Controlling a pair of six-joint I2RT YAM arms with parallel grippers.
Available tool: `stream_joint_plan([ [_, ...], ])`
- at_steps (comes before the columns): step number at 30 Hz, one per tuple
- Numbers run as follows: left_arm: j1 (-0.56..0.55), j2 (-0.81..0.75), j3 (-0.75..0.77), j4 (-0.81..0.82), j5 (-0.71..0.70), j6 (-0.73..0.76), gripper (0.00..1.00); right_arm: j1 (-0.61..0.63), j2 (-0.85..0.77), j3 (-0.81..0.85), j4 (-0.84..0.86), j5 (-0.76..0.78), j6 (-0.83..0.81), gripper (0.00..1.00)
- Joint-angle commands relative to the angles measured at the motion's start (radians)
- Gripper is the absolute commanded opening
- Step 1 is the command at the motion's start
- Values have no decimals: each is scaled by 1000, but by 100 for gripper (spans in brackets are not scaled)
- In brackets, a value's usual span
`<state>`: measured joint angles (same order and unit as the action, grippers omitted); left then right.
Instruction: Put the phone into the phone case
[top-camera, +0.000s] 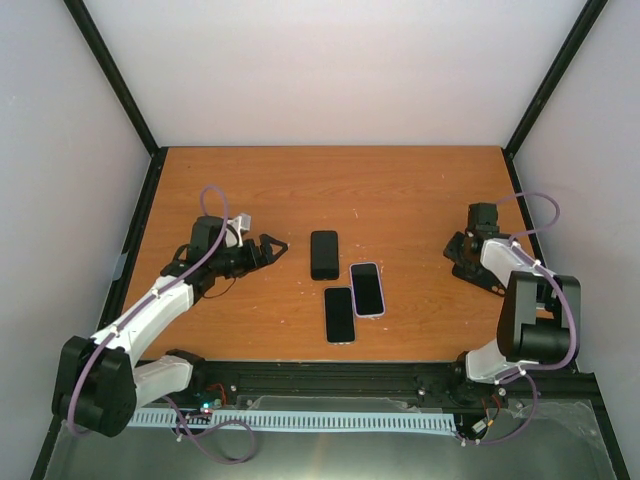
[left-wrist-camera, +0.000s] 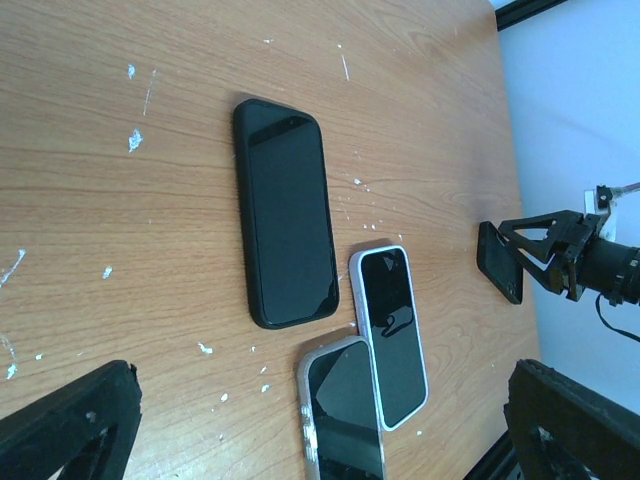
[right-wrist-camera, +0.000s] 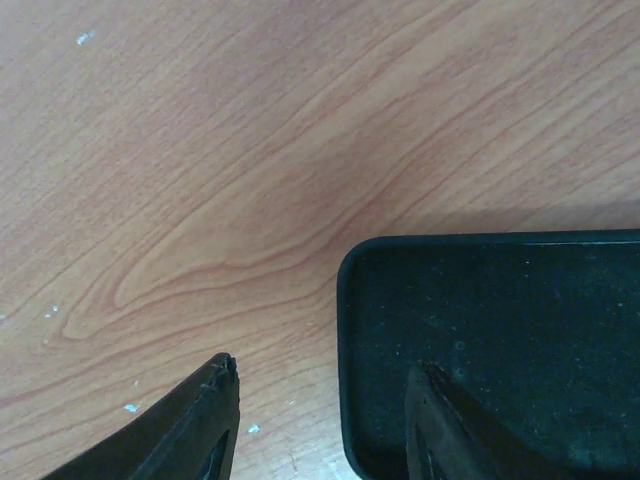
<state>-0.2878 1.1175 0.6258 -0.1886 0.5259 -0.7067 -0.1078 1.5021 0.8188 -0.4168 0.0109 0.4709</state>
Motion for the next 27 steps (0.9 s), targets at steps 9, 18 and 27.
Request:
stream_joint_plan([
  [9,10,-12,-2,-9,0,16,100,-10,93,22,20,39,-32,40],
  [18,20,-6,-2,-6,-6,6,100,-9,132,4,56,-19,-66,23],
  [27,115,65,73,-35,-13,17,100,22,87,-55,117,-91,-75,3],
])
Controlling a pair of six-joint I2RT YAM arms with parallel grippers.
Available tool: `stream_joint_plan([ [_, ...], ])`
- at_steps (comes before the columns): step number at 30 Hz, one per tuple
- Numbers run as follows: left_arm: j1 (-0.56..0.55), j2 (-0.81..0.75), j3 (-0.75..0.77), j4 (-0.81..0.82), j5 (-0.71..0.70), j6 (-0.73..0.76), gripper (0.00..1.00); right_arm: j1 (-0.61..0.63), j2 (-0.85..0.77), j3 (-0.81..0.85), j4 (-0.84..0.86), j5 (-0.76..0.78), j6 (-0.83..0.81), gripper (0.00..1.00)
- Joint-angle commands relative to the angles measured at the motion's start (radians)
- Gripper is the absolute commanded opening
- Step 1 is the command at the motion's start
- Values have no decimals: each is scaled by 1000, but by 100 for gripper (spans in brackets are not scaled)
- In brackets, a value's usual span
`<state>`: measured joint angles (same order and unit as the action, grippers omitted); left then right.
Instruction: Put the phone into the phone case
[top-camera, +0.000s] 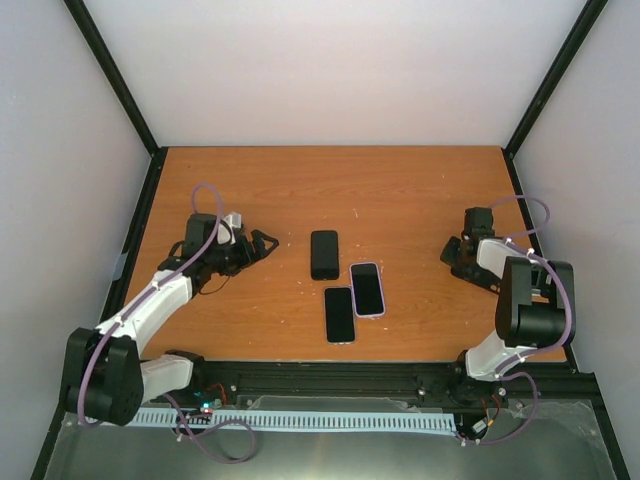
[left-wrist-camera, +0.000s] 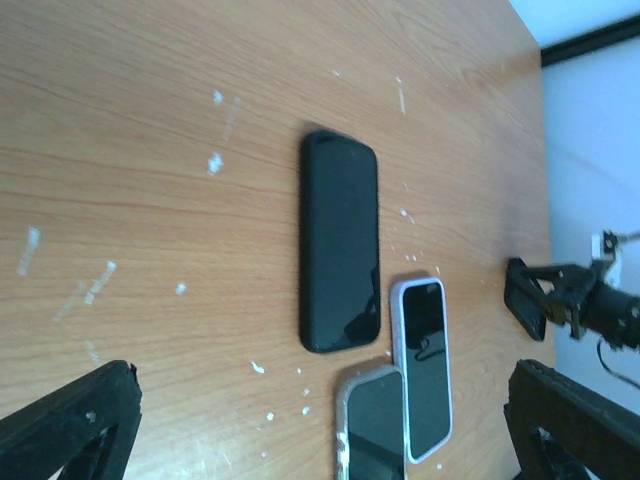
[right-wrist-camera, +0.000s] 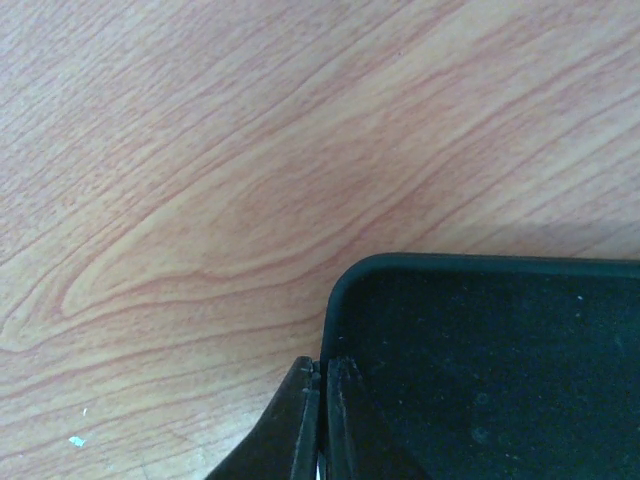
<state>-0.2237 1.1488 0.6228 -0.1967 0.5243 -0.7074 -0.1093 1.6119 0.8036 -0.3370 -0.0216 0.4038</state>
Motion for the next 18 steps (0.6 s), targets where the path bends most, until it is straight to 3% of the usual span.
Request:
stream_joint_plan([
  [1,65,44,92,-37,-22,22,100,36,-34,-47,49,-68,-10,3],
  [8,129,110,230,-125,-172,55,99,183,-182,-74,77,-92,-20,3],
  [13,167,160,296,-163,-304,70,99,357,-286,-65,85,-106,-80,3],
  [18,220,216,325,-181,-329,64,99,558,-353,-82,159,-154,-184,3],
])
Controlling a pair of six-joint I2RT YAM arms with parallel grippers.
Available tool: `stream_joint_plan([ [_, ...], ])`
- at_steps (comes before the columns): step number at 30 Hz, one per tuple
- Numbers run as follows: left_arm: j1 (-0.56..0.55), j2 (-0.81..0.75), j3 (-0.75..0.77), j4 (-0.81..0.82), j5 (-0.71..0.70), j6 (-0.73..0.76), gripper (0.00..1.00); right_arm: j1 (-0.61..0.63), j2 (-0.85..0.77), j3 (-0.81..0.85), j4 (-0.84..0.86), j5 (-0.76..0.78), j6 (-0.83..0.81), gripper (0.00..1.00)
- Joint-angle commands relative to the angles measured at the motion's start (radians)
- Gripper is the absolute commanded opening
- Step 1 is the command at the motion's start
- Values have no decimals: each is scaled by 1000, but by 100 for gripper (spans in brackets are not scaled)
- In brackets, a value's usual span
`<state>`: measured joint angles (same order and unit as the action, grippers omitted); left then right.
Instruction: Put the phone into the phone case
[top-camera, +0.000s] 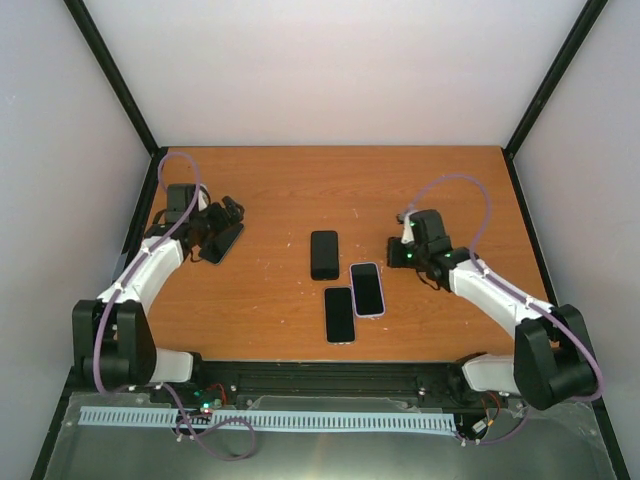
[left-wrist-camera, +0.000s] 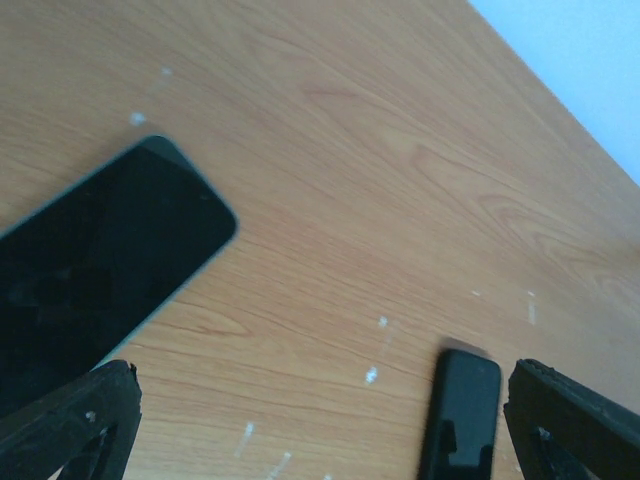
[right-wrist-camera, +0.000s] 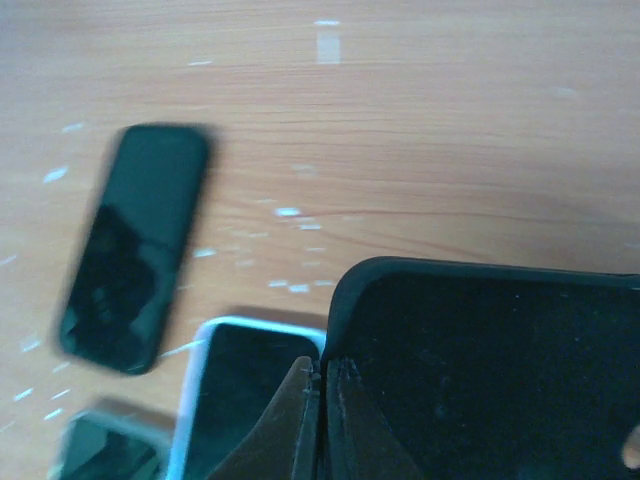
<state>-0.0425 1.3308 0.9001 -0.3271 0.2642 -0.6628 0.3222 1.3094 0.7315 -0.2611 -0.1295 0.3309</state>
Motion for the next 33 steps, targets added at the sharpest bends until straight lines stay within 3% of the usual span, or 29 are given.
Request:
stream_joint_plan([
  [1,52,38,48,-47,-71,15,99,171,-59,-18,107,-49,-138,3],
  [9,204,101,70,-39,-12,15,100,443,-63,-39,258,-60,-306,3],
  [17,274,211,97,-12,19,-34,99,632,96,29,324,-132,-486,3],
  [25,274,329,135,13,-6,-33,99,730,253,61,328,-254,-715,3],
  [33,274,453,227,9,11,47,99,736,335,75,265,-378,-786,3],
])
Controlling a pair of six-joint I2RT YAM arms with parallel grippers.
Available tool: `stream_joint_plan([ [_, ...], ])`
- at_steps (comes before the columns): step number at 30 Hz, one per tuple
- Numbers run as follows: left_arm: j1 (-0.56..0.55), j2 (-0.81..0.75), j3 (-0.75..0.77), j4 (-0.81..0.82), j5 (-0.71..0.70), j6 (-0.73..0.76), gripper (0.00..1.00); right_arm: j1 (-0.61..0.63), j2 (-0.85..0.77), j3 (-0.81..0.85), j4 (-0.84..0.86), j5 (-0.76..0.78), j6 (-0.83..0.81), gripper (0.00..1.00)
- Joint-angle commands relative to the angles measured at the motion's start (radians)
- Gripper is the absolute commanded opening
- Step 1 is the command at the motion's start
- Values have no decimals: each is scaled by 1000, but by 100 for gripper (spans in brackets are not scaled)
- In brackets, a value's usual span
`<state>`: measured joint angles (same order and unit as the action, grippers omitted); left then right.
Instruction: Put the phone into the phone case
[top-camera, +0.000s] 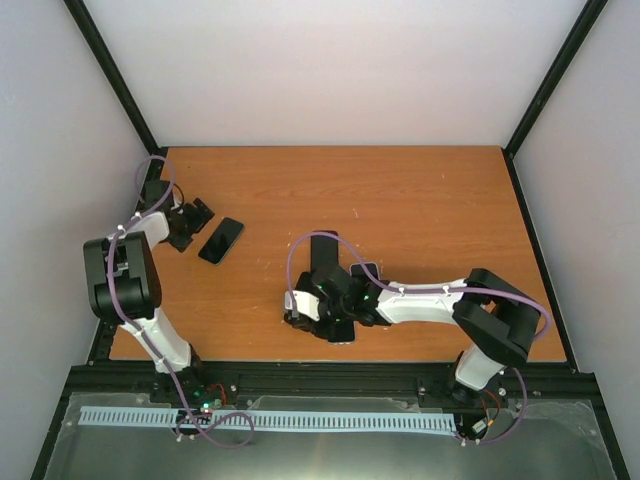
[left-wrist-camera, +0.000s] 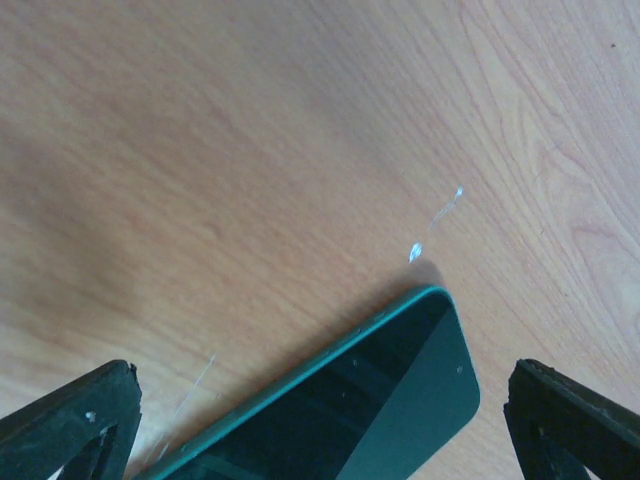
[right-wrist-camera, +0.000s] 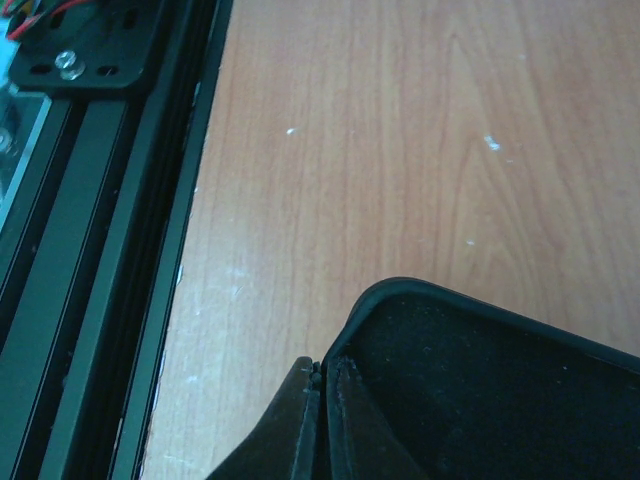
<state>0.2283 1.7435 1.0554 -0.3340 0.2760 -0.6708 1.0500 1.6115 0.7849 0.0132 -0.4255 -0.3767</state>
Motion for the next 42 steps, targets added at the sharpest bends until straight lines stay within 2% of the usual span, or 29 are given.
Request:
stream_joint_plan([
  [1,4,50,79,20,-1,63,99,7,41,18,-7,-75,-86,3],
  [7,3,105,118,20,-5,97,100,5,63,5,-36,-81,-131,4],
  [15,4,159,143,33,7,101,99,8,44,39,-93,-182,-131,3],
  [19,3,191,148,43,46,88,99,10,53,43,-115,-151,-162,4],
  [25,3,196,114,25,78,76,99,6,45,36,-122,-30,-140,18],
  [27,2,180,85,30,111,71,99,5,21,36,-114,-12,-105,28],
  [30,-9,143,40,25,133,75,98,4,-44,25,-93,47,-36,48],
  [34,-42,92,-36,20,129,86,97,-12,-169,-3,-73,225,93,61],
  [36,-58,72,-82,39,126,82,96,-67,-243,-22,-56,269,194,65],
  [40,-95,46,-133,51,93,72,92,-240,-405,-96,20,266,441,72],
  [42,-116,41,-139,32,75,76,91,-286,-474,-127,32,267,519,75],
])
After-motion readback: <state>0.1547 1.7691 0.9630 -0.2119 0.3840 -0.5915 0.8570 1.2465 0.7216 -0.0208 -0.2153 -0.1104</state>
